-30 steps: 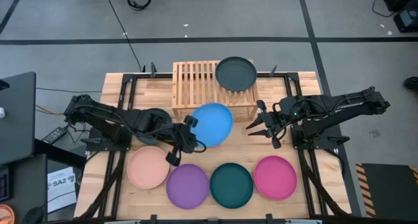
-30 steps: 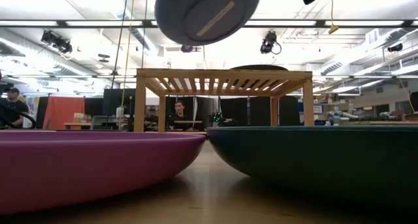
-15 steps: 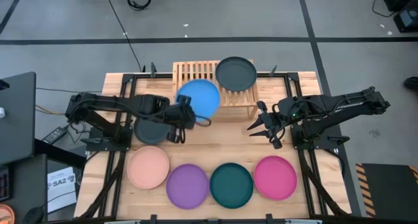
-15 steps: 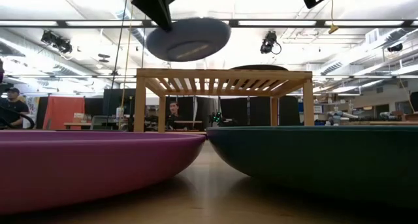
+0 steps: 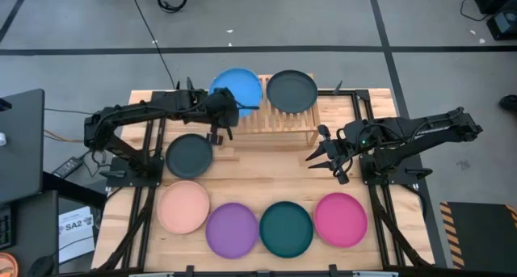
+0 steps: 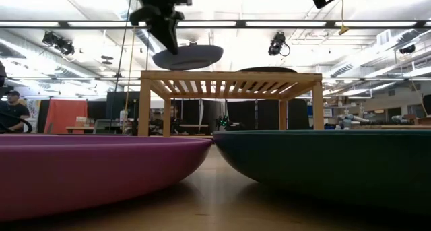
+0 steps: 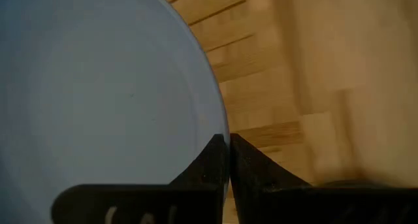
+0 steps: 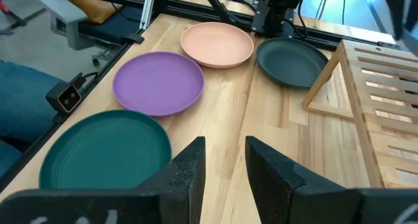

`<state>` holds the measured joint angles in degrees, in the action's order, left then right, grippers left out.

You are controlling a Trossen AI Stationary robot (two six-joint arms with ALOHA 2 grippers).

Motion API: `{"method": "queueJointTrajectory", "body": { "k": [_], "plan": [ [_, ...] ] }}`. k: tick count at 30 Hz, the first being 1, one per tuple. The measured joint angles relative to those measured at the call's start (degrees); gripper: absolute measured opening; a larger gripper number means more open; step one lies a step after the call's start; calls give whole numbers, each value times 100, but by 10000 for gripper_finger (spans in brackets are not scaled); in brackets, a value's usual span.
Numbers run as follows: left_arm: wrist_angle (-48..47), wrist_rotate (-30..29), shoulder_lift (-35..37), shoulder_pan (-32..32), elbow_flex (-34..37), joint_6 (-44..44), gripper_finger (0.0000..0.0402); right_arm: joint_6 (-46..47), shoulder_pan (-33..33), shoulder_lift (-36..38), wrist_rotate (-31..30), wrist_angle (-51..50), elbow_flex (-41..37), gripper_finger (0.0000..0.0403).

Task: Place and stack plates onto a shelf
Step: Put the blue plate to the left on the shelf

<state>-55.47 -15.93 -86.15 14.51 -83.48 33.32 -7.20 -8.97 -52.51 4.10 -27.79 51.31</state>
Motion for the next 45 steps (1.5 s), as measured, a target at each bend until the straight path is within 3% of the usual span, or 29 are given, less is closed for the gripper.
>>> {"method": "queueJointTrajectory", "body": {
  "k": [8,38,45],
  "plan": [
    [116,591,-205,507,57,78,15,0,0,2,0,-6,0,114],
    [232,612,-459,519,57,36,17,0,-1,2,0,-17,0,114],
    [232,614,-459,519,57,33,57,0,0,2,0,-19,0,114]
  ]
}}
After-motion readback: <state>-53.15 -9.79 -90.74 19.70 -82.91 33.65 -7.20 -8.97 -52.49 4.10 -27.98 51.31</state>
